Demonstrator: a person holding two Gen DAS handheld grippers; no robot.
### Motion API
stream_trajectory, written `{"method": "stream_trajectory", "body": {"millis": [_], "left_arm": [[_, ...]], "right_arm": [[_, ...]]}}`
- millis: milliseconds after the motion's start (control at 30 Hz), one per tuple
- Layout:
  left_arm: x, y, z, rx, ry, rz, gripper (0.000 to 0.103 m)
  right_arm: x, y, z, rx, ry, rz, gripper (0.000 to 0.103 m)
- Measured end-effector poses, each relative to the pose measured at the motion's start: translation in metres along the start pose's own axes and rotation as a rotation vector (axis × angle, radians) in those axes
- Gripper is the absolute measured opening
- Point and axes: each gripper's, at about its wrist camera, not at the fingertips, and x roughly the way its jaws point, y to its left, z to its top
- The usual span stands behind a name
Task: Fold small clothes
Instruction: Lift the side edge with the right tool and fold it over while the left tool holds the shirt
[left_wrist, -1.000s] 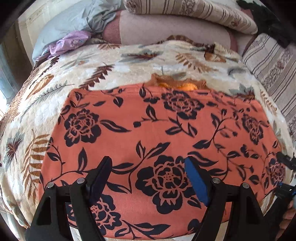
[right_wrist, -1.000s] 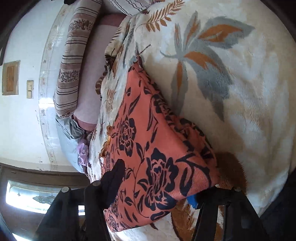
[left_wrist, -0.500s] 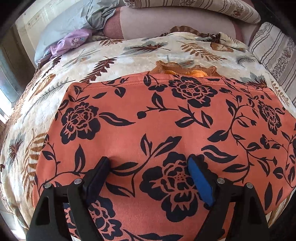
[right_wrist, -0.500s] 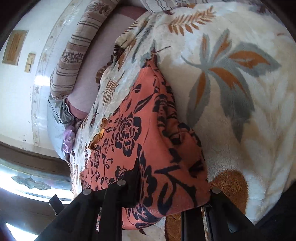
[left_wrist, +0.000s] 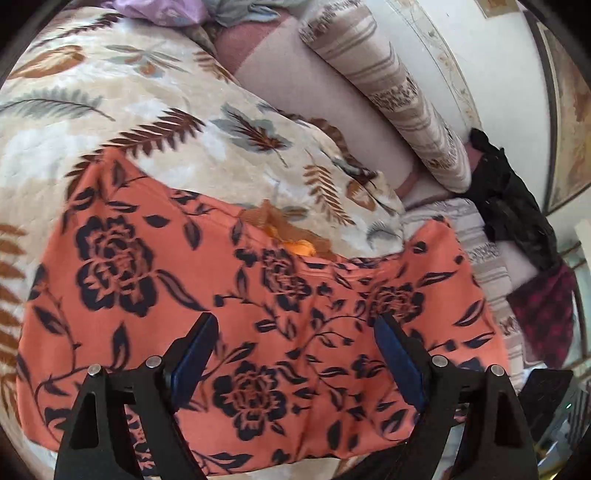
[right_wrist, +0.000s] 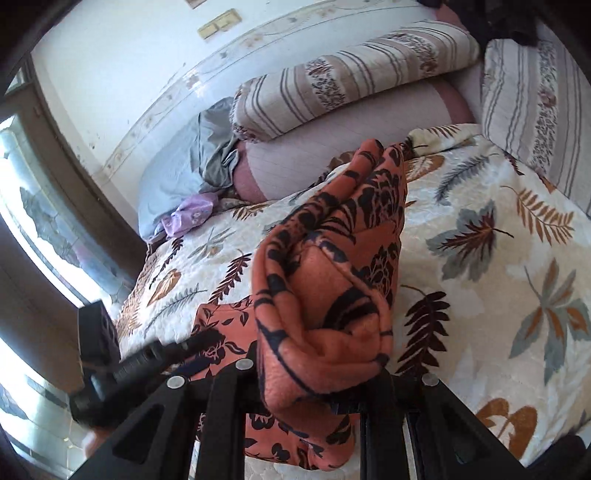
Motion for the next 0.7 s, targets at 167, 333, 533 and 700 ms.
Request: {"method": "stream_trajectory", "body": {"millis": [167,333,533,700], "left_arm": [[0.041,-0.044,0.043,0.039,0.156,-0.099,0.087],[0.058,-0.085,0.061,0.121,0.201,-0.038,0.09],[0.07,-0.082,0.061,0.158,0.244,0.045,0.091],[0.07,-0.068,0.054,0.234,0.241,0.065,0.043]], "right_arm": [[0.007,0.019,-0.016,-0.12,0.013,-0.034,0.02],[0.018,0.032,-0.023,-0.23,0.042,-0.072,0.02],[0.037,0.057,-0.04,-0.386,0.081,-0.096,0.02],[0.049,0.072,-0.057,-0.453,0.102,-0.099,0.02]]}}
